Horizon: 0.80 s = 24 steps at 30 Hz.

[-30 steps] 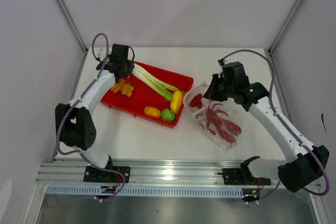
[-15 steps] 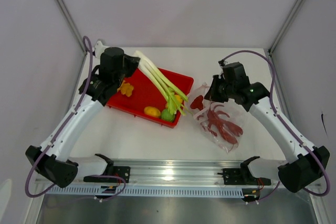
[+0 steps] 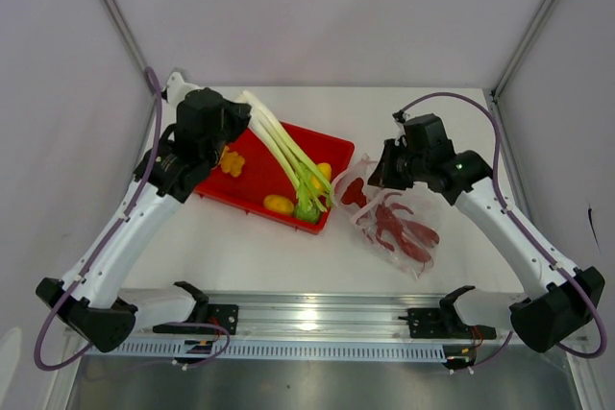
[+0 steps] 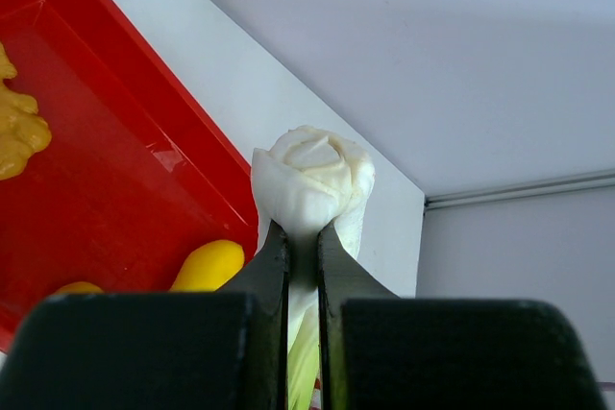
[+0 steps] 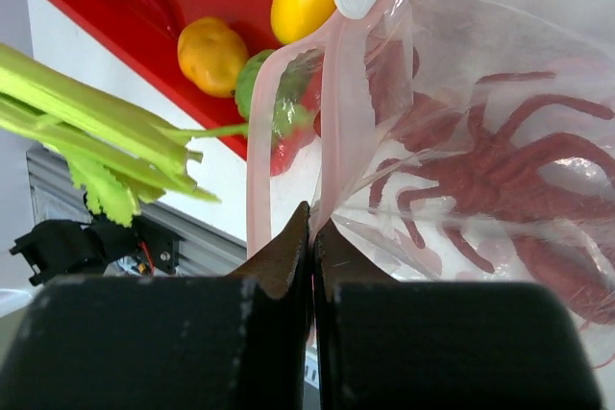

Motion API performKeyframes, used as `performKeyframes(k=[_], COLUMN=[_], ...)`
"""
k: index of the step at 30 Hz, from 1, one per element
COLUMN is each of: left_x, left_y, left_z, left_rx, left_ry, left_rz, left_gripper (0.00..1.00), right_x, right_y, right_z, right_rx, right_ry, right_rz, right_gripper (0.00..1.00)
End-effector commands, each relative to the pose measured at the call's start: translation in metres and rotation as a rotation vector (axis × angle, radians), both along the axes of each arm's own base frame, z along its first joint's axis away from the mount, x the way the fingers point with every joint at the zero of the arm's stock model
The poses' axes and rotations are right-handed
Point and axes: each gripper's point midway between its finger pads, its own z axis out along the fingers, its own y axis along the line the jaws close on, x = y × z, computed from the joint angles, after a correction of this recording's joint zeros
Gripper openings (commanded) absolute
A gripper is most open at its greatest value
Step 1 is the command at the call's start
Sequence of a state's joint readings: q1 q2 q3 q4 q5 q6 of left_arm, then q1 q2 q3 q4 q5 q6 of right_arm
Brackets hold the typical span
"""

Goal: Place the food in the zip-top bag and seal the zipper
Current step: Pick up the fake vegetable from the bin, then place the fake vegetable in the zipper food storage bag.

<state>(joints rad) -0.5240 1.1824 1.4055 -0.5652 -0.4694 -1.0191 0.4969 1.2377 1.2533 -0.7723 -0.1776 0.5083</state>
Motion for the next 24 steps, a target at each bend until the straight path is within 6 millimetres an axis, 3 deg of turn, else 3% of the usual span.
performKeyframes(k=[1,11,15,19,24], left_x=[0.000,0.005,0.004,0.002,0.000], left_y=[-0.001,-0.011,-0.019,-0.027,-0.034], left_z=[0.046,0.088,0.084,0.069,0.079], left_rx=[-0.047,-0.091,-0.088,-0.102,-0.106], left_ry=[-0.109,-0.167,-0.156,-0.127,-0.142], left_rz=[0.007,0.000,-0.024,-0.048,-0.070], left_gripper=[0.01,0.00,0.01,0.01,0.01], right_x=[-0.001,-0.001,0.001,0.004,0.008], right_y=[0.011,0.008,0.014,0.019,0.019], right_z=[0.030,0.013,0.025,0.041,0.048], right_rx=[0.059,0.030,0.080,0.110,0.110], right_ry=[-0.074,-0.054,-0.077,-0.100,-0.109], right_rz=[0.034,0.029,0.032,0.037,0.030], right_gripper=[0.00,0.00,0.00,0.00,0.00])
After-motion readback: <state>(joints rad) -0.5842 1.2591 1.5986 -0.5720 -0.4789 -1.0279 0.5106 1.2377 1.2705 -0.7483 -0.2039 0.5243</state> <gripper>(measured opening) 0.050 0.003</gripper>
